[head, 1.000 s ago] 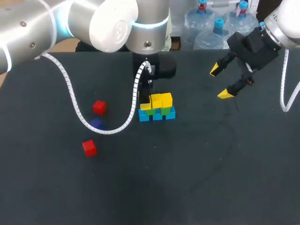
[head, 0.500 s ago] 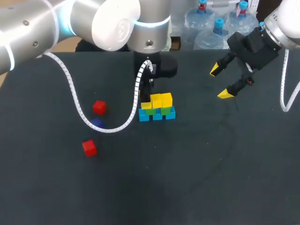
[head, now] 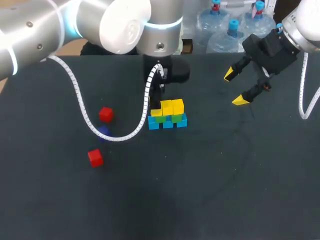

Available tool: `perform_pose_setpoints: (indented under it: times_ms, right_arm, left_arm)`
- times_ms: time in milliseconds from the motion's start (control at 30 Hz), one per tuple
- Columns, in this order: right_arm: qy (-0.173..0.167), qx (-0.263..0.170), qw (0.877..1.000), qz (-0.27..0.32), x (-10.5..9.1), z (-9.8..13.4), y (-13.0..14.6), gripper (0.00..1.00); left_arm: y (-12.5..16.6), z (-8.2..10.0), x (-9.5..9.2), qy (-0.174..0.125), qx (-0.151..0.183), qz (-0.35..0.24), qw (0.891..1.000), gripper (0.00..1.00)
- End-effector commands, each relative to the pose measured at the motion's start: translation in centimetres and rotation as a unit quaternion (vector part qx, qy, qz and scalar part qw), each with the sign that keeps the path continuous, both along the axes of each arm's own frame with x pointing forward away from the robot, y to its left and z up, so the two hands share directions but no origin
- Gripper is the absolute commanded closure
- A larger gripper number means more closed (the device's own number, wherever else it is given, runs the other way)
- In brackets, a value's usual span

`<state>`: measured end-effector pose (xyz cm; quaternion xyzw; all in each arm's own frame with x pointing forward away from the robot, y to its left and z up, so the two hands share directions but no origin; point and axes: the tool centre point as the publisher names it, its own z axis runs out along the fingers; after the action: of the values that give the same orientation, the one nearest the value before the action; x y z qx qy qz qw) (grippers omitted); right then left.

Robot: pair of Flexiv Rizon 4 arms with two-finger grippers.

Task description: Place the blue cubes, place green cubes on the blue cubes, place the yellow cubes on the green cubes, then place the red cubes on the yellow cubes, and place purple cube on the red cubes.

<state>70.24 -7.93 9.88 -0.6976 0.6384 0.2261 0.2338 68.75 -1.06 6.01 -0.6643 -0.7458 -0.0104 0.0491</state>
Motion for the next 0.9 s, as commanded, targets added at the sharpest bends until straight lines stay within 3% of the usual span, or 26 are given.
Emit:
perform_pose_setpoints:
  times_ms: [33, 433, 800, 900]
  right_arm:
    - [0.000, 0.001, 1.000, 0.000, 0.00, -0.01, 0.00, 0.00]
    - [0.000, 0.001, 1.000, 0.000, 0.00, -0.01, 0.00, 0.00]
    - [0.000, 0.001, 1.000, 0.000, 0.00, -0.01, 0.00, 0.00]
    - [0.000, 0.001, 1.000, 0.000, 0.00, -0.01, 0.00, 0.00]
  left_arm:
    - [-0.10, -0.07, 0.28, 0.003, 0.001, -0.001, 1.000, 1.00]
    - [-0.13, -0.19, 0.23, 0.005, 0.002, 0.000, 1.000, 0.99]
    - [-0.14, -0.27, 0.28, 0.005, 0.002, 0.000, 1.000, 0.89]
    - [-0.13, -0.27, 0.30, 0.005, 0.001, 0.001, 1.000, 0.80]
